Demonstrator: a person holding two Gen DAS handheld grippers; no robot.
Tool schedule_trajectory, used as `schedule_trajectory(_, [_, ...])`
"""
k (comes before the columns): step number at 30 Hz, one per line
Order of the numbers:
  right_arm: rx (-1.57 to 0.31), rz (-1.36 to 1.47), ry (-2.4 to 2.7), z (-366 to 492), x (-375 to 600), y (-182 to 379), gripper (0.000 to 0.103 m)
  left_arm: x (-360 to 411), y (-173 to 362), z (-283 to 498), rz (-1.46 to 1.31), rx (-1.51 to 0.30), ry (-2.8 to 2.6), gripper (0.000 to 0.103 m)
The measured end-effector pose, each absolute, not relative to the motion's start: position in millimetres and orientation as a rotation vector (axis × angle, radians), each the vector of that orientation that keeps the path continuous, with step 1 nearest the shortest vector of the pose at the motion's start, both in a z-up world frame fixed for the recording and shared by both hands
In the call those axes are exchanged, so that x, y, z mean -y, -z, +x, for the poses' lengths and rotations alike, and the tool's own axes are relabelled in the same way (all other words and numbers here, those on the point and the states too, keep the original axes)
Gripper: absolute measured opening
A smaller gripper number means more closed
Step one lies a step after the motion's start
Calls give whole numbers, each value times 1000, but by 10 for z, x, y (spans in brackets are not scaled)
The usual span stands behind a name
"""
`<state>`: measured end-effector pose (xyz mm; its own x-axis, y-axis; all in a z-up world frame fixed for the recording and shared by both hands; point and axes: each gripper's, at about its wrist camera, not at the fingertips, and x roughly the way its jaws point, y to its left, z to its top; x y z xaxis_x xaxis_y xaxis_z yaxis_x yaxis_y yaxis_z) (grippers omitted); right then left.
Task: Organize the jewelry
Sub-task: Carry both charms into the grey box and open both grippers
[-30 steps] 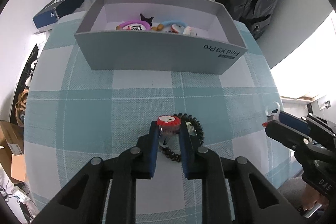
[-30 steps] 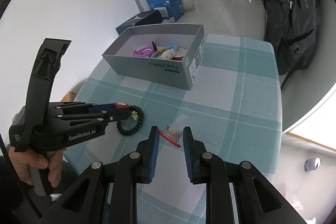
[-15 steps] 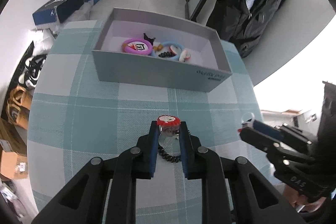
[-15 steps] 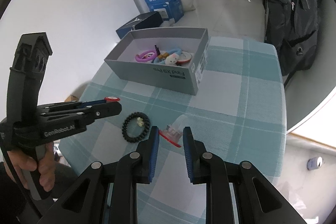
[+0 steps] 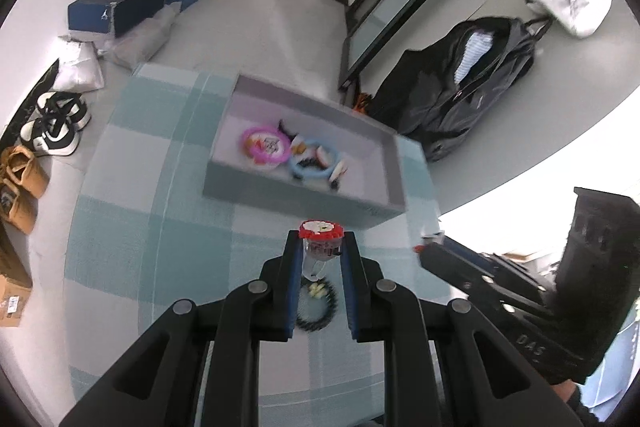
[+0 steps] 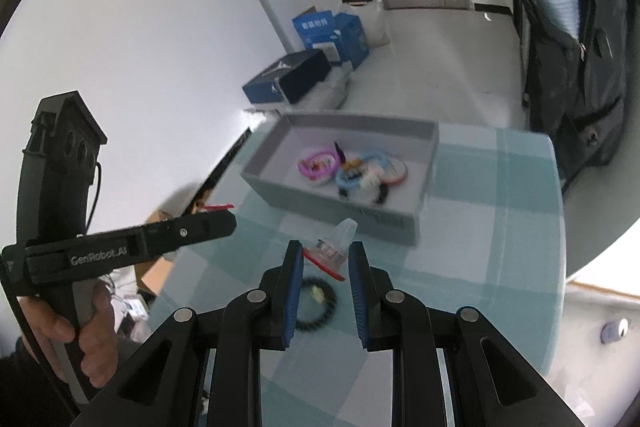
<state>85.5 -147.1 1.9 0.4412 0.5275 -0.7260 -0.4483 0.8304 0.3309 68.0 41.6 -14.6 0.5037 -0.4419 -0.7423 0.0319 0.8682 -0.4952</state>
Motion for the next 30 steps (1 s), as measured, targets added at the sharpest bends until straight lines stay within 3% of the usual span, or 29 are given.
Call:
schedule_trajectory(10, [-889, 93, -647, 1249, 1270, -303, 22, -668, -64, 1081, -575, -980, 333, 14])
schedule_trajectory(30, [-1007, 117, -670, 1851, 1062, 60, 22, -598, 287, 1640, -529, -1089, 318, 14])
